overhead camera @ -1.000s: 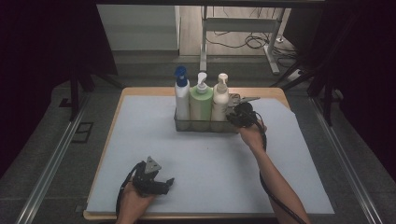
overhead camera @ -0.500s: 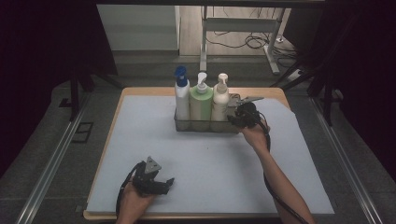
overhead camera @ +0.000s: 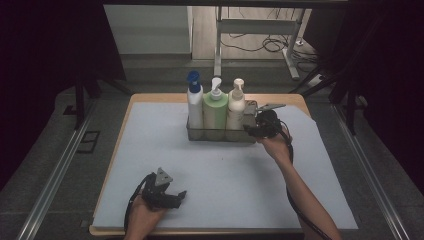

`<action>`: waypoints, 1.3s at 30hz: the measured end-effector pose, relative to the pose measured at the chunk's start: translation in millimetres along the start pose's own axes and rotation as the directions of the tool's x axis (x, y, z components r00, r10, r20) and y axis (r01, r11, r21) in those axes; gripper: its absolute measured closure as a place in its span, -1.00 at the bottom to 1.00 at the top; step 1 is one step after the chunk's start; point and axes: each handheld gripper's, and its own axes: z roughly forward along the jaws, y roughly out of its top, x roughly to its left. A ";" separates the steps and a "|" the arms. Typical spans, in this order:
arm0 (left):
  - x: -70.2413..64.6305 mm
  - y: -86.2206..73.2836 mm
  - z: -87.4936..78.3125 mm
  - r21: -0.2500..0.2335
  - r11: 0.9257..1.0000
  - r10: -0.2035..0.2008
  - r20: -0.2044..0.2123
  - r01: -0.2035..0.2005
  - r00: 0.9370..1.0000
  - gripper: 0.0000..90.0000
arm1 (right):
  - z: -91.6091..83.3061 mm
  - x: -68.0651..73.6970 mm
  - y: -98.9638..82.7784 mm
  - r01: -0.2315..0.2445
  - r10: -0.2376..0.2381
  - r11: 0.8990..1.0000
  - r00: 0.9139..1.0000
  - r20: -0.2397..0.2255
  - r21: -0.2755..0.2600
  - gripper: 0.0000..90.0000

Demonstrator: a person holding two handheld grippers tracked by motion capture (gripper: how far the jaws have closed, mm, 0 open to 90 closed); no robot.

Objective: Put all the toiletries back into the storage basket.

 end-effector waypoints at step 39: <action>-0.2 -0.1 0.1 -0.002 1.000 -0.002 0.000 0.002 1.000 -0.73 | -48.5 23.1 -30.1 0.128 -0.130 0.992 0.987 -0.095 -0.020 -0.55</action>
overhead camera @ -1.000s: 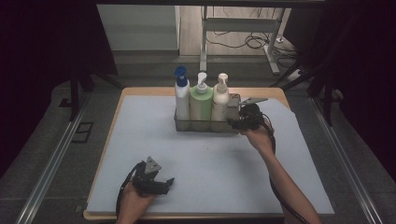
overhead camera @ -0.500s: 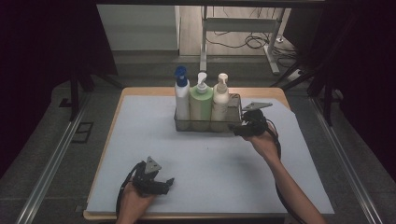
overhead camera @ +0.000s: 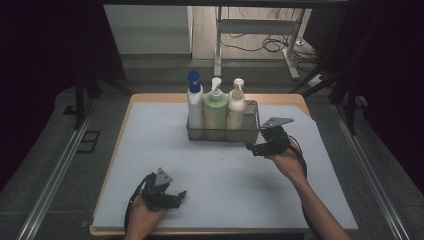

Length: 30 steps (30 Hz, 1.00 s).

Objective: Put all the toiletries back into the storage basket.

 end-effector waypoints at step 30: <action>0.1 0.0 0.0 -0.001 1.000 0.002 -0.001 -0.002 1.000 -0.73 | -44.8 16.2 -38.9 0.099 -0.099 0.994 0.995 -0.007 0.036 -0.89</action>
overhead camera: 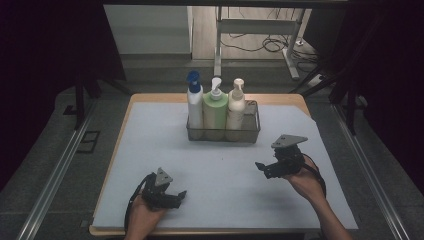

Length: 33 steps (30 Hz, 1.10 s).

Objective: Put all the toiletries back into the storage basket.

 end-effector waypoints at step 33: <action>-0.3 -0.1 0.0 -0.001 1.000 -0.002 0.000 0.002 1.000 -0.73 | 11.5 18.4 -72.6 -0.021 0.022 0.998 0.999 -0.028 0.059 -1.00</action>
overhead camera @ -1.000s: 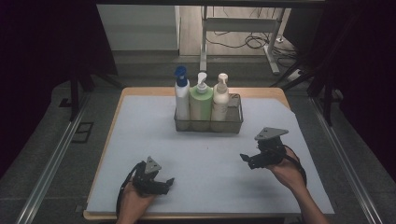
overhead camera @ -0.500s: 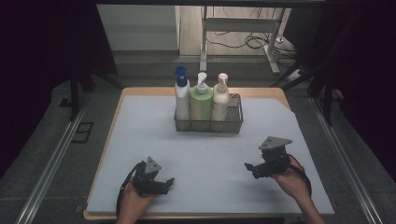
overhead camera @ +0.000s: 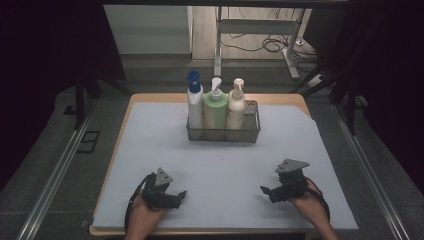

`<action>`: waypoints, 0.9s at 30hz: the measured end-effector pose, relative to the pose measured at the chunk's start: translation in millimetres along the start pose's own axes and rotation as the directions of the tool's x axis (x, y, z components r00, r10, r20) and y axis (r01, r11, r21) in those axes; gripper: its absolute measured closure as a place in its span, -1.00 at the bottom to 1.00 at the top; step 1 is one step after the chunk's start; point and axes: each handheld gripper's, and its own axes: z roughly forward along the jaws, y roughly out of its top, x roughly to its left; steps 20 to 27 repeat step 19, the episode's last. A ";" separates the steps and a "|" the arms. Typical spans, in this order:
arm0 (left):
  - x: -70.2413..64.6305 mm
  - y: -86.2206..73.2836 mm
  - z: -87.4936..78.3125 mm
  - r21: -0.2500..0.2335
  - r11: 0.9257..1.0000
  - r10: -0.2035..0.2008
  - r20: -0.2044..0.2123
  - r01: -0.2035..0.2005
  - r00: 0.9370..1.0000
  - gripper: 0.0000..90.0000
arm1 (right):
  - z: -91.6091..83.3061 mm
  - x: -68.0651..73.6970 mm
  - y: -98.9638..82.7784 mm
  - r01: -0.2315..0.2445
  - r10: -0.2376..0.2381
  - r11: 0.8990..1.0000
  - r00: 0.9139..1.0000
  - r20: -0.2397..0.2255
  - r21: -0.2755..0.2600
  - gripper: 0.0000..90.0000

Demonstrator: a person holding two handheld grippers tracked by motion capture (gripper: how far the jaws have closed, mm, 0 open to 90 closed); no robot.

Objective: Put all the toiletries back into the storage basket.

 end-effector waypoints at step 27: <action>0.1 -0.1 0.0 0.000 1.000 0.000 0.001 0.000 1.000 -0.73 | 16.0 -1.3 -26.0 -0.076 0.076 0.997 0.996 -0.035 -0.003 -1.00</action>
